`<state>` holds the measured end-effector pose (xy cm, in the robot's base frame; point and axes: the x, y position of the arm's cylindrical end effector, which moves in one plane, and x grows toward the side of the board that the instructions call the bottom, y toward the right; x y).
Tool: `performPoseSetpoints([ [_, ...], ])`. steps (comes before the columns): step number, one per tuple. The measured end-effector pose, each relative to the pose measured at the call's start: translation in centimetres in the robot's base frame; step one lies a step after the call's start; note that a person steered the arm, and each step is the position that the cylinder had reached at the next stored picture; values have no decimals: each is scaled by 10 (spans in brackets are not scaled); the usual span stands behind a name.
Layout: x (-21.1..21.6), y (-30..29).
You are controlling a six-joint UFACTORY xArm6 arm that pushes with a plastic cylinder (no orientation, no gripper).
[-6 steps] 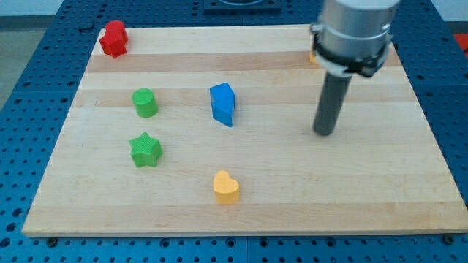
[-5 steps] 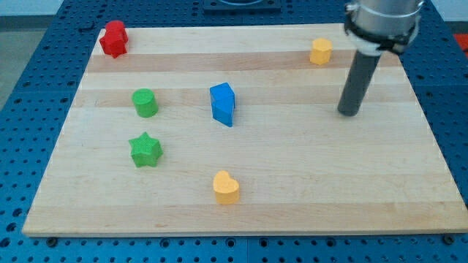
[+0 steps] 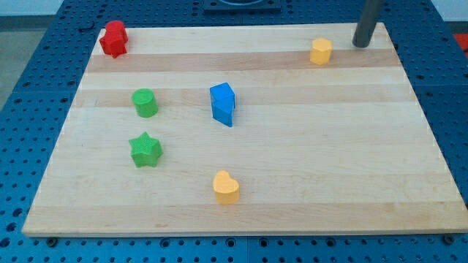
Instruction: Move yellow hexagon closer to yellow heart
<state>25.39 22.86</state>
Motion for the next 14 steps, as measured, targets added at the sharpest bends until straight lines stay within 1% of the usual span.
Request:
performPoseSetpoints([
  [1,-2,-10],
  [2,-14,-24],
  [3,-16,-43],
  [4,-16,-48],
  [5,-5,-58],
  [6,16,-66],
  [8,54,-101],
  [9,45,-107],
  [10,36,-129],
  [11,42,-154],
  [13,88,-155],
  [14,94,-154],
])
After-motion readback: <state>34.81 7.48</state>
